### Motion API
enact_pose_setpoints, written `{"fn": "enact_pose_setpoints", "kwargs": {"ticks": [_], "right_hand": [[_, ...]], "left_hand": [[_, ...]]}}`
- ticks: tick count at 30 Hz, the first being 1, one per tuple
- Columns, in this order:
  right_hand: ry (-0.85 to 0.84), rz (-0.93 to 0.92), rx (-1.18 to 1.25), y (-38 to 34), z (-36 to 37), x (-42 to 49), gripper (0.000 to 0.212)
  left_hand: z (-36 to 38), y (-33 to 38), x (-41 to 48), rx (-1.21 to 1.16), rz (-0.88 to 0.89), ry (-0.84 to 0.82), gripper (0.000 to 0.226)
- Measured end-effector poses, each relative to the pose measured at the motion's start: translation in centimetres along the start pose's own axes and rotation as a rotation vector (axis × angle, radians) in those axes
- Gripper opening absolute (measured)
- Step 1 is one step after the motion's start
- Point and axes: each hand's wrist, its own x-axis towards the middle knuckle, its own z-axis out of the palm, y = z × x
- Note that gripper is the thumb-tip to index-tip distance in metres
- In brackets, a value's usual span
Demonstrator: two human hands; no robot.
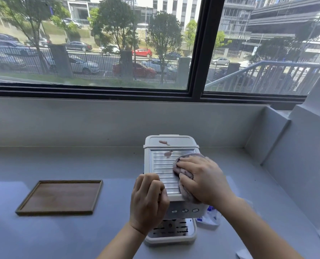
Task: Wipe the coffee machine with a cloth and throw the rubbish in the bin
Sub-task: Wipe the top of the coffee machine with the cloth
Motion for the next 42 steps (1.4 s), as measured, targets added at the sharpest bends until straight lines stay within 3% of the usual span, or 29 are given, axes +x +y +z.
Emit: {"fn": "enact_pose_setpoints", "kwargs": {"ticks": [5, 10, 15, 19, 23, 28, 32, 37, 42], "right_hand": [[-0.065, -0.113, 0.033, -1.3, 0.8, -0.4, 0.034], [-0.058, 0.025, 0.022, 0.4, 0.0, -0.1, 0.043], [-0.318, -0.230, 0.146, -1.3, 0.0, 0.5, 0.050], [-0.204, -0.133, 0.098, -0.3, -0.6, 0.5, 0.047], [-0.262, -0.216, 0.155, -0.3, -0.5, -1.4, 0.047], [-0.092, 0.028, 0.084, 1.3, -0.7, -0.1, 0.041], [-0.186, -0.083, 0.099, 0.9, -0.3, -0.5, 0.048], [-0.140, -0.005, 0.011, 1.1, 0.5, 4.3, 0.039], [-0.172, -0.108, 0.056, -0.4, 1.6, 3.0, 0.044]], "left_hand": [[0.0, 0.1, 0.0, -0.006, -0.004, 0.000, 0.016], [0.1, 0.0, -0.2, -0.009, -0.027, -0.012, 0.008], [0.0, -0.1, -0.6, -0.073, -0.081, -0.006, 0.019], [-0.2, -0.4, -0.8, -0.084, -0.086, -0.043, 0.033], [-0.5, -0.3, -0.5, -0.057, -0.069, -0.089, 0.039], [-0.6, -0.1, -0.4, -0.056, -0.031, -0.092, 0.020], [-0.6, -0.3, -0.3, -0.050, 0.026, -0.080, 0.019], [-0.4, -0.3, -0.4, -0.038, 0.033, -0.058, 0.017], [-0.4, -0.6, -0.3, -0.016, 0.041, -0.071, 0.016]]}}
